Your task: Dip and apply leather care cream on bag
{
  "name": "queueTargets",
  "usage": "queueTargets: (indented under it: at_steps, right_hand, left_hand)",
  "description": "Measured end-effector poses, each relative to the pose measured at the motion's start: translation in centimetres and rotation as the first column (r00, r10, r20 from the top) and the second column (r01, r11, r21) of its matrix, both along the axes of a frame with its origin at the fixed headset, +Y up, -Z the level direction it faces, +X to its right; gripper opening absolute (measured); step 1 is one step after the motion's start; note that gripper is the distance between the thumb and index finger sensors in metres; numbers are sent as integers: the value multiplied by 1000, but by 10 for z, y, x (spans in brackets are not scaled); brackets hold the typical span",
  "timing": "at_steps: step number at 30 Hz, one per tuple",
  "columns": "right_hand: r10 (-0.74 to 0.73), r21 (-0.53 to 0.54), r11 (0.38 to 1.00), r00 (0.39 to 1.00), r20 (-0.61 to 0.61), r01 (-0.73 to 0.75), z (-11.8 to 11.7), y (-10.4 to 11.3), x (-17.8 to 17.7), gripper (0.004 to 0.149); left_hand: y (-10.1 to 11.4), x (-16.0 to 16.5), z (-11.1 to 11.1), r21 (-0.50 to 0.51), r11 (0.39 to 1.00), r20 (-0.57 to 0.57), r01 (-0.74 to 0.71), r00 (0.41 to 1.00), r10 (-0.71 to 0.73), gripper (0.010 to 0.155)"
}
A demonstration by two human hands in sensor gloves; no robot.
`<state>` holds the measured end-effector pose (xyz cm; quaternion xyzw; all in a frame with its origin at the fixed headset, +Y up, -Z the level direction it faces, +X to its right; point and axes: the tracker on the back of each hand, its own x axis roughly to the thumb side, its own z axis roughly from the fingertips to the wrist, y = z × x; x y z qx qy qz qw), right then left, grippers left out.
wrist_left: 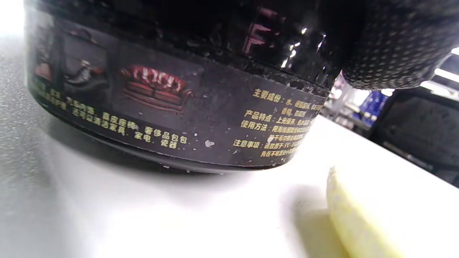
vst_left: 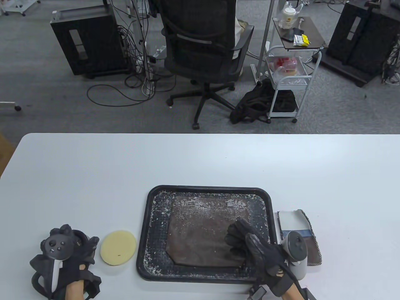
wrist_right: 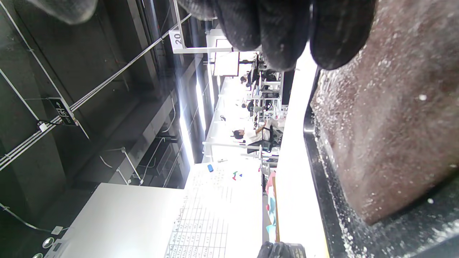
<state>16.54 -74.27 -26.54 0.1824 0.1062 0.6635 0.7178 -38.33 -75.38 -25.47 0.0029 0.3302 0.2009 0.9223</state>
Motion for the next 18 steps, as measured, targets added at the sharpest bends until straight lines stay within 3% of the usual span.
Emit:
queueTargets:
  at_steps: [9, 15, 18]
  right_hand:
    - [16, 13, 1000, 999, -33, -16, 2, -1, -5, 83]
    - [81, 54, 995, 996, 44, -83, 1, 4, -1, 83]
    - [229, 138, 957, 958, 173, -254, 0, 12, 9, 83]
  left_hand:
    - [-5, 3, -9, -28, 1000, 62, -13, 998, 15, 92]
    - [10, 13, -7, 111, 993, 103, -34, 994, 22, 87]
    - [28, 32, -4, 207, 978, 175, 16, 983, -53, 86]
